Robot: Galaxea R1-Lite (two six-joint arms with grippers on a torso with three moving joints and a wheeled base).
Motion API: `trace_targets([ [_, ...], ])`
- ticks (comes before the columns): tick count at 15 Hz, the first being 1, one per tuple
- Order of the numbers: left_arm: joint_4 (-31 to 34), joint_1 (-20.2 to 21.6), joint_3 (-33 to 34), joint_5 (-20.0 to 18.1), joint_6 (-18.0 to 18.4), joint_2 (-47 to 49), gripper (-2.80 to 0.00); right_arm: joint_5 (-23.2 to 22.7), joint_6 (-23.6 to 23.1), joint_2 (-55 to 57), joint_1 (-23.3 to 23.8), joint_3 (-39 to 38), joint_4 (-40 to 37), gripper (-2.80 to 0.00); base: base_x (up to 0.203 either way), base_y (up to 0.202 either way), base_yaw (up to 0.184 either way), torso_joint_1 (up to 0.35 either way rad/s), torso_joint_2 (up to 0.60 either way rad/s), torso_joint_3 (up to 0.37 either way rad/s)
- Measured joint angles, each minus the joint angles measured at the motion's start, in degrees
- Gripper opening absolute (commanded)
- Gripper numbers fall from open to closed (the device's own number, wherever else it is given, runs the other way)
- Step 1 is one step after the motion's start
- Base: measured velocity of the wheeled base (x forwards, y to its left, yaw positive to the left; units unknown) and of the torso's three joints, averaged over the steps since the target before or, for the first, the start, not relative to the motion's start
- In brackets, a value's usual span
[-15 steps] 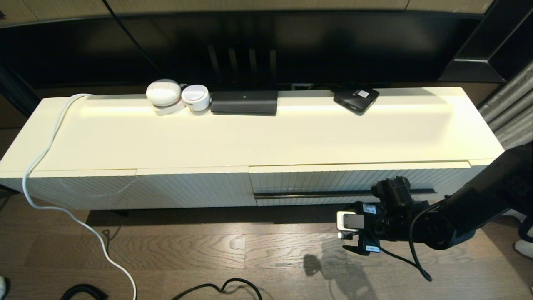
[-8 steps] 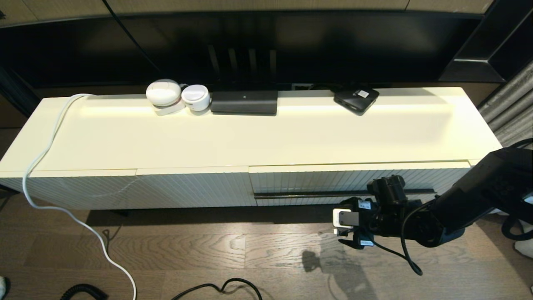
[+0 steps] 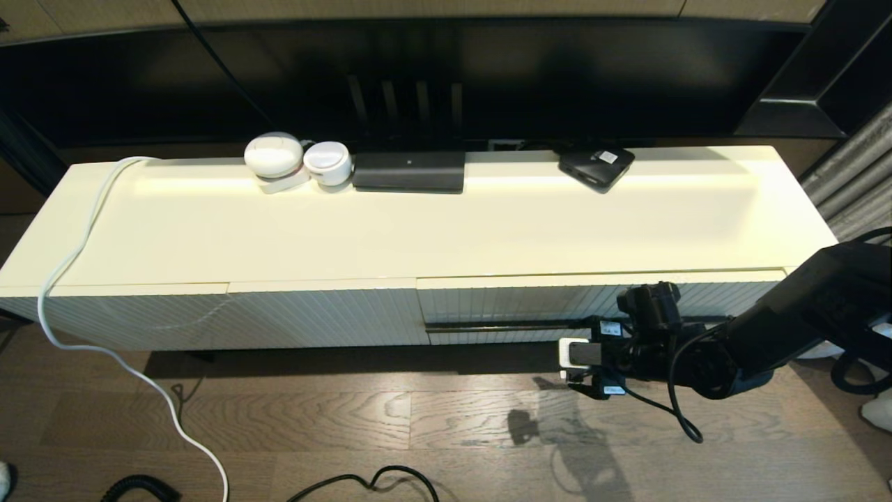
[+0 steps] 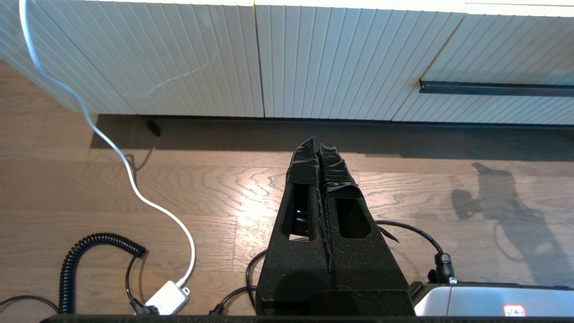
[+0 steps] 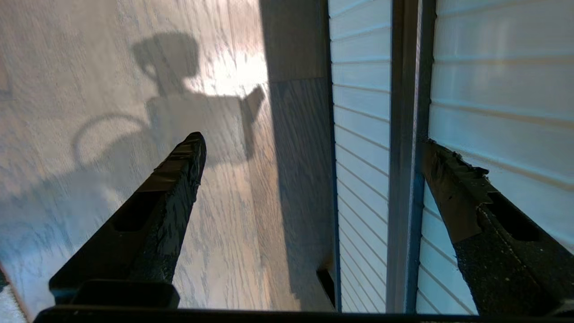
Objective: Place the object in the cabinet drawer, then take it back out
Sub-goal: Open the drawer
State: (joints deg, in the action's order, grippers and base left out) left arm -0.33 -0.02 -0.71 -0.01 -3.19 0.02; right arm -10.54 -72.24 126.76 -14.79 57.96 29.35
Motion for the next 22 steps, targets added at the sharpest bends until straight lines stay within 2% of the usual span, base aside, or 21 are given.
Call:
trace_targets([
  [15, 0.01, 0.00, 0.00, 0.01, -0.05, 0.00, -2.80, -0.11, 0.02, 5.29, 2.09, 6.16, -0.44, 0.00, 0.000, 0.000, 0.000, 0.000, 0.00, 0.000],
  [22, 0.02, 0.00, 0.00, -0.01, -0.02, 0.00, -2.80, -0.17, 0.06, 5.43, 2.22, 5.69, -0.67, 0.00, 0.000, 0.000, 0.000, 0.000, 0.00, 0.000],
])
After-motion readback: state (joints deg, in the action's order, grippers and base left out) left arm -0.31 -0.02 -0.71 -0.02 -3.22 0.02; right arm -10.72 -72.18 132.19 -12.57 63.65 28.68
